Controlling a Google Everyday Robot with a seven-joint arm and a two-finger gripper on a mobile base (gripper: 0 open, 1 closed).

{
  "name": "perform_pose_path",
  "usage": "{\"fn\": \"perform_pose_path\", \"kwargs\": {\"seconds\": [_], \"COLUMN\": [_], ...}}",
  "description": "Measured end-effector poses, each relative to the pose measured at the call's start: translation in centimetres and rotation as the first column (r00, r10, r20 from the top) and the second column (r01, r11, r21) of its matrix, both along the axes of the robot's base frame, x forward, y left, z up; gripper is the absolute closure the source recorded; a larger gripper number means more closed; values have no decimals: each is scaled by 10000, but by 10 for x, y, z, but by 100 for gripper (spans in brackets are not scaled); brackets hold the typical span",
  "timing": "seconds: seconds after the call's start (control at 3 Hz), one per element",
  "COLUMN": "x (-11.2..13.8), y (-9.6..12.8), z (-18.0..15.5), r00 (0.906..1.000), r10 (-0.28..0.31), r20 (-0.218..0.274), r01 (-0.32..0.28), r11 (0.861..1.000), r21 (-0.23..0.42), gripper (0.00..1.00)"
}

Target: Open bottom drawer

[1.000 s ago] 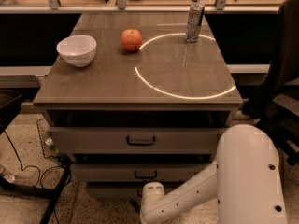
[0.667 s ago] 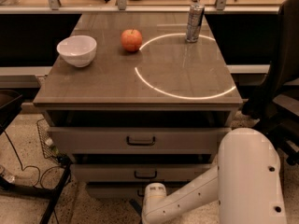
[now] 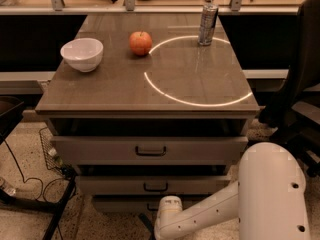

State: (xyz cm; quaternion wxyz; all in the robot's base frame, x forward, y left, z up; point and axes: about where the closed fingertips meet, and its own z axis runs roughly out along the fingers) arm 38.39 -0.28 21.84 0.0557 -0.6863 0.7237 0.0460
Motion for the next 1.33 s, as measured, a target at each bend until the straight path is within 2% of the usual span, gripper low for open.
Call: {"fn": "perform_pose_path", "kwargs": {"seconds": [0.33,1.33], "x": [16,21], "y": [10,23], "z": [-1,-27], "r00": [9986,9971], "r10": [-315,-287], "r20": [422,698], "r01": [297,224], "r11": [9986,9957], "r21": [434,899], "gripper": [0,0]}}
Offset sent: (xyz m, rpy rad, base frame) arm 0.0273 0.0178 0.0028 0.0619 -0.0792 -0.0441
